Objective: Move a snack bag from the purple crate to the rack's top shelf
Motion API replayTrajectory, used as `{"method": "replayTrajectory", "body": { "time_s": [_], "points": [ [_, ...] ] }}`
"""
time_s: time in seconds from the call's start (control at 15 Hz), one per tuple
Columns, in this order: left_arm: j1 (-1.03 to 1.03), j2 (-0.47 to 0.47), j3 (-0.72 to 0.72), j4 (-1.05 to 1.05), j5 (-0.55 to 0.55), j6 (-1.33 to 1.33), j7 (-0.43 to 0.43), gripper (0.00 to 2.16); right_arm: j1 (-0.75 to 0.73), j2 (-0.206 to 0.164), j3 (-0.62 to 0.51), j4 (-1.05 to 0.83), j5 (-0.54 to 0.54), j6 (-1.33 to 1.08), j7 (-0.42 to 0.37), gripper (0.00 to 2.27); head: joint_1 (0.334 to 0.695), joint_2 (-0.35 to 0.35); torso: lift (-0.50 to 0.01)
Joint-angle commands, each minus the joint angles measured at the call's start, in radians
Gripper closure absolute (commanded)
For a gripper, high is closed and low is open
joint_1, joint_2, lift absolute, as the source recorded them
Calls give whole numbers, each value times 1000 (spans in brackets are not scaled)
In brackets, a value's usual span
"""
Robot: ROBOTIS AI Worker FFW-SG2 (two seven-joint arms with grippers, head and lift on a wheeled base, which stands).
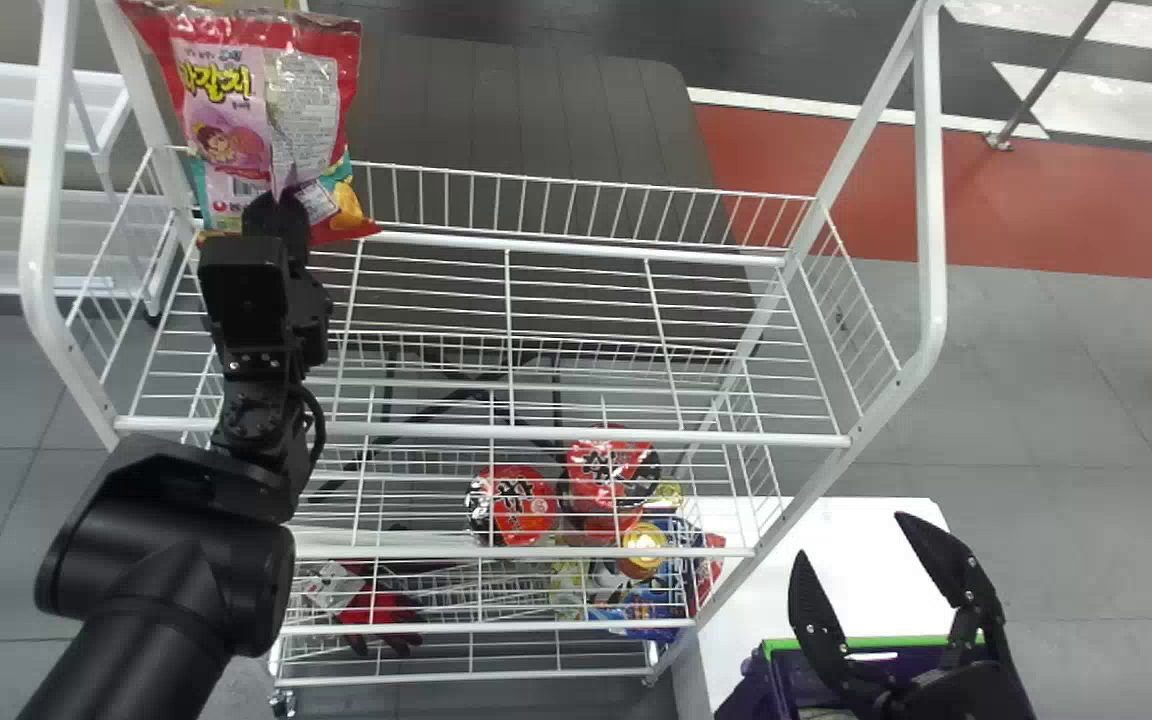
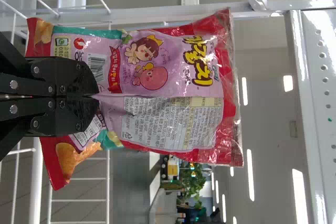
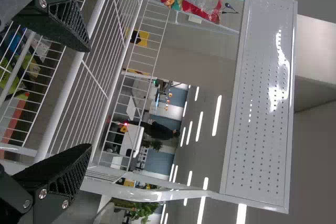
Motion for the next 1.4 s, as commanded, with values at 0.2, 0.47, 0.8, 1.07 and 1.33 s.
{"method": "replayTrajectory", "body": {
  "time_s": [0.2, 0.47, 0.8, 1.07, 1.33],
  "points": [
    [-31, -3, 25, 137, -9, -83, -26, 1251, -1, 2, 3, 0, 2, -8, 0, 194, 695, -152, 0],
    [-54, -3, 27, 204, -22, -150, -31, 1251, -1, 0, 7, 6, 7, -32, 2, 194, 695, -144, 0],
    [-66, -3, 28, 238, -22, -160, -28, 1241, 1, 0, 6, 6, 7, -45, 2, 194, 695, -142, 0],
    [-66, -3, 46, 258, -23, -160, -31, 711, 1, 0, 9, 8, 8, -45, 2, 191, 695, -132, 0],
    [-66, -3, 50, 259, -23, -163, -35, 599, 1, -1, 9, 9, 7, -51, 3, 191, 695, -124, 0]
  ]
}}
